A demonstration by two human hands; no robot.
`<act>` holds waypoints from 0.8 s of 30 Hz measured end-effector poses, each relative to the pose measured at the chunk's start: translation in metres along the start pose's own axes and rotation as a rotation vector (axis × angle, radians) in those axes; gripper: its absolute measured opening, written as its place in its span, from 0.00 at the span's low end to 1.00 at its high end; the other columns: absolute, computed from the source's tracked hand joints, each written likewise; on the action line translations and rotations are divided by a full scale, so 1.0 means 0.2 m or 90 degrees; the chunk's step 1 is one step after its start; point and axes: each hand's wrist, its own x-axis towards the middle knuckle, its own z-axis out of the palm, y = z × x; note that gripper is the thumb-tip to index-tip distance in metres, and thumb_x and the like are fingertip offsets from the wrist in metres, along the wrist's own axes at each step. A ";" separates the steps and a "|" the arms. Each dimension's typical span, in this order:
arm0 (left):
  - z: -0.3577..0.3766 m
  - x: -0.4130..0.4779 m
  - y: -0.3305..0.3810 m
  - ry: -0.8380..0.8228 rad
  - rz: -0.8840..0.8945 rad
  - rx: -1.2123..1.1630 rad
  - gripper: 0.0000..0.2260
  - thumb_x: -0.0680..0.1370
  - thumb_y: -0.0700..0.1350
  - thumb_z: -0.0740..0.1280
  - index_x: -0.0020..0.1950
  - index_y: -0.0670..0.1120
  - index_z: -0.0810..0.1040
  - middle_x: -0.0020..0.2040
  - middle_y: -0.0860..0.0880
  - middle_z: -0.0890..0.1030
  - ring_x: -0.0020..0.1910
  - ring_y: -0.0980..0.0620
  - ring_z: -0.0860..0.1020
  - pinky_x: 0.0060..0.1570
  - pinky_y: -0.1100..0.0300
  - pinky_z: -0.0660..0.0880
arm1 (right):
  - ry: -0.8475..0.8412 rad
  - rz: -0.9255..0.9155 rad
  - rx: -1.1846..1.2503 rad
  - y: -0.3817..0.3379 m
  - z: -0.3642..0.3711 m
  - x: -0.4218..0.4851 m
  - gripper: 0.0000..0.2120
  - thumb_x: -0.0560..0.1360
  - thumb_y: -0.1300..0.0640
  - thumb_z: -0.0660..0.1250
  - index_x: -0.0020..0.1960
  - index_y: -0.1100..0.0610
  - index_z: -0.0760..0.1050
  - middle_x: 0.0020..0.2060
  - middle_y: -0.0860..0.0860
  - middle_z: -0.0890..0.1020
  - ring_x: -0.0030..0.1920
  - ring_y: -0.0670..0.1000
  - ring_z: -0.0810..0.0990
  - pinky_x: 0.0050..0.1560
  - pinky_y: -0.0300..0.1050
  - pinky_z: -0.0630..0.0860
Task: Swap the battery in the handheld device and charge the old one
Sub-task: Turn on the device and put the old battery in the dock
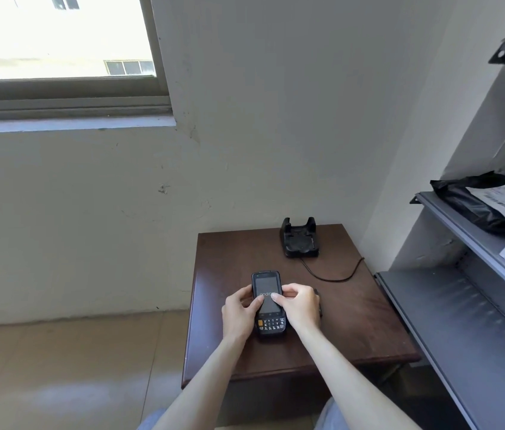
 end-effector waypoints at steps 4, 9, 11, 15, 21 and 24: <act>-0.01 0.00 0.01 -0.010 -0.004 -0.004 0.15 0.77 0.43 0.71 0.65 0.49 0.82 0.57 0.56 0.86 0.55 0.60 0.83 0.62 0.54 0.79 | -0.003 -0.006 -0.036 -0.01 0.00 -0.01 0.08 0.73 0.59 0.75 0.52 0.59 0.86 0.44 0.50 0.88 0.38 0.43 0.81 0.33 0.25 0.69; -0.02 0.01 0.02 -0.015 0.007 0.023 0.15 0.78 0.40 0.69 0.64 0.47 0.83 0.56 0.55 0.86 0.57 0.60 0.82 0.63 0.58 0.78 | -0.010 -0.020 -0.076 -0.04 -0.01 -0.02 0.10 0.75 0.60 0.73 0.55 0.62 0.85 0.50 0.54 0.88 0.53 0.52 0.84 0.43 0.37 0.71; -0.02 0.02 0.02 -0.016 0.005 0.034 0.14 0.78 0.40 0.70 0.64 0.47 0.83 0.57 0.54 0.86 0.58 0.59 0.82 0.63 0.57 0.78 | -0.011 -0.024 -0.097 -0.04 -0.01 -0.02 0.11 0.76 0.59 0.73 0.55 0.62 0.85 0.52 0.54 0.87 0.55 0.53 0.83 0.42 0.37 0.69; -0.02 0.02 0.01 -0.013 -0.001 0.033 0.14 0.78 0.40 0.70 0.64 0.47 0.83 0.57 0.53 0.86 0.59 0.58 0.82 0.64 0.56 0.77 | -0.018 -0.033 -0.119 -0.04 -0.02 -0.02 0.11 0.76 0.58 0.73 0.54 0.64 0.84 0.51 0.56 0.87 0.57 0.55 0.81 0.44 0.39 0.69; -0.01 0.02 0.01 0.000 -0.009 0.024 0.15 0.78 0.40 0.71 0.64 0.46 0.83 0.57 0.52 0.86 0.59 0.56 0.82 0.65 0.56 0.77 | -0.019 -0.034 -0.134 -0.03 -0.02 -0.02 0.11 0.76 0.57 0.72 0.55 0.63 0.84 0.52 0.55 0.86 0.58 0.54 0.80 0.43 0.41 0.68; -0.01 0.01 0.01 0.015 -0.017 0.024 0.15 0.78 0.40 0.71 0.65 0.47 0.82 0.58 0.51 0.86 0.59 0.56 0.82 0.64 0.58 0.77 | -0.016 -0.034 -0.131 -0.02 -0.01 0.00 0.13 0.76 0.55 0.73 0.57 0.60 0.84 0.54 0.54 0.86 0.60 0.53 0.80 0.43 0.37 0.66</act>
